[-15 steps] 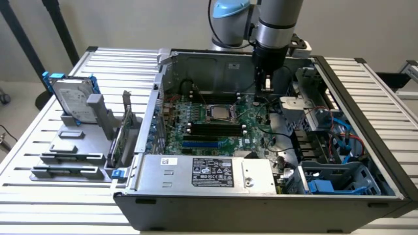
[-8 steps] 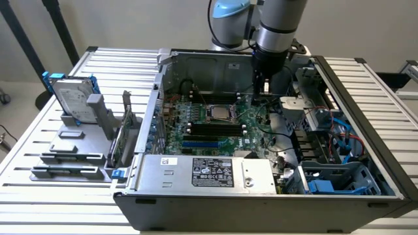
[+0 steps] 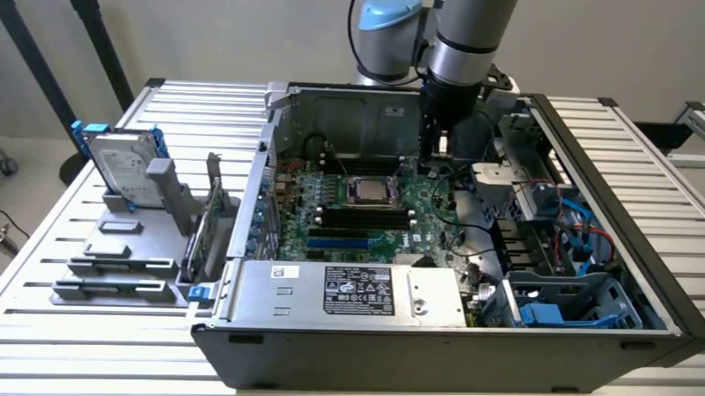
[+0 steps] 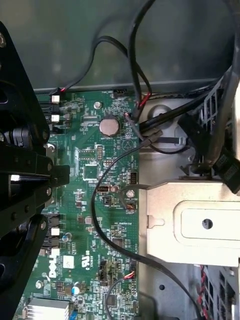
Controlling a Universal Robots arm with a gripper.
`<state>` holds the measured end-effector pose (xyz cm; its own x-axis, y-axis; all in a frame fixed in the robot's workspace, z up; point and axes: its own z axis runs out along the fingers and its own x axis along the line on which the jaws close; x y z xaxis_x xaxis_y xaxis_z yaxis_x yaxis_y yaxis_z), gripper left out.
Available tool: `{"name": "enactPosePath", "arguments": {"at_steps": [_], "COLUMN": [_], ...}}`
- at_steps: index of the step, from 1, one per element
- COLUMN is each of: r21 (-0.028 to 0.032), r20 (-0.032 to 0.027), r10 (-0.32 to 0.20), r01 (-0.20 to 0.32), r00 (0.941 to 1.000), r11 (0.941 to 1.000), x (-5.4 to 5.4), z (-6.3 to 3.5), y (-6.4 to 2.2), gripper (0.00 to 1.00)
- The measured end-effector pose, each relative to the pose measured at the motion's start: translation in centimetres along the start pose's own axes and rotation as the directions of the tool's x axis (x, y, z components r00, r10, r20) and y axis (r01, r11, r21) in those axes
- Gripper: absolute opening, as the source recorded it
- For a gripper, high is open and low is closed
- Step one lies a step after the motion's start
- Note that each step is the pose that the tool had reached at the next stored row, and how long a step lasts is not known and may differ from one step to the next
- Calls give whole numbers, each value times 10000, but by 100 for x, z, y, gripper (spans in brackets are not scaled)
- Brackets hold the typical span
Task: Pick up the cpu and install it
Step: 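Close the cpu cover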
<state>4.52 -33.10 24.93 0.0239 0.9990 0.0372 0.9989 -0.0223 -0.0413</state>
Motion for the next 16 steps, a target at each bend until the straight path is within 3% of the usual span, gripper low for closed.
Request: {"name": "enactPosePath", "arguments": {"at_steps": [8, 12, 16], "r21": [48, 148, 298], "r20": [2, 1, 0], "r10": [3, 6, 10], "r01": [-3, -6, -10], "r00": [10000, 10000, 10000], "r11": [10000, 9999, 9996], "x": [-21, -25, -27], "z": [-23, -21, -10], "y": [-306, -436, -563], "gripper": [11, 11, 11]}}
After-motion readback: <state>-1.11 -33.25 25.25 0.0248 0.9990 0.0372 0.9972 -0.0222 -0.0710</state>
